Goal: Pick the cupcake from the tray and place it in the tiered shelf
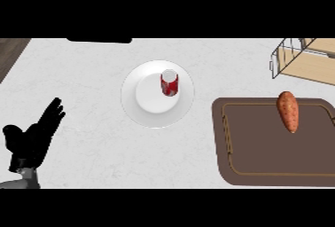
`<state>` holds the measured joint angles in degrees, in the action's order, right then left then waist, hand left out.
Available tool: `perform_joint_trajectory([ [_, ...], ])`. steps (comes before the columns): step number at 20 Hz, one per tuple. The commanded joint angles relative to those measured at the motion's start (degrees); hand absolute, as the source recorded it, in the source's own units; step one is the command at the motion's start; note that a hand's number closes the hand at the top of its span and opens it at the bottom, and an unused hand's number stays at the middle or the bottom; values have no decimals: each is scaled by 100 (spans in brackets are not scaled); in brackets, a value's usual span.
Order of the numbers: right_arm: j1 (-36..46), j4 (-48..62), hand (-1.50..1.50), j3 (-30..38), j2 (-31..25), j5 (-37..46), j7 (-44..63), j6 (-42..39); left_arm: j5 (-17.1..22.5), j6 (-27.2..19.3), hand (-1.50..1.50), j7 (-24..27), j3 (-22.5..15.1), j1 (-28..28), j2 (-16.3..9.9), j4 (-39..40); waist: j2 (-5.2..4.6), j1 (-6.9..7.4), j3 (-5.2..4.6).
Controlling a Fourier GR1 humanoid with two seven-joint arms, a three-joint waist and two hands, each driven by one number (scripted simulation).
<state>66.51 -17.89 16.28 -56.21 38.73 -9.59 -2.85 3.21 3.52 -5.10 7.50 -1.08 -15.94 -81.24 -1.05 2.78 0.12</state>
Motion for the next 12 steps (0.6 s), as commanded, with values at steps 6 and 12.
perform_joint_trajectory([
  [6, 522, 606, -150, 804, -312, -726, 114, -659, -117, -105, 0, 3, -85, 28, 139, -80, 10, -20, 2],
  [12, 633, 730, -150, 1287, -558, -1234, 265, -1176, 89, 123, 0, 88, 218, -94, -81, 300, 29, -115, -6],
])
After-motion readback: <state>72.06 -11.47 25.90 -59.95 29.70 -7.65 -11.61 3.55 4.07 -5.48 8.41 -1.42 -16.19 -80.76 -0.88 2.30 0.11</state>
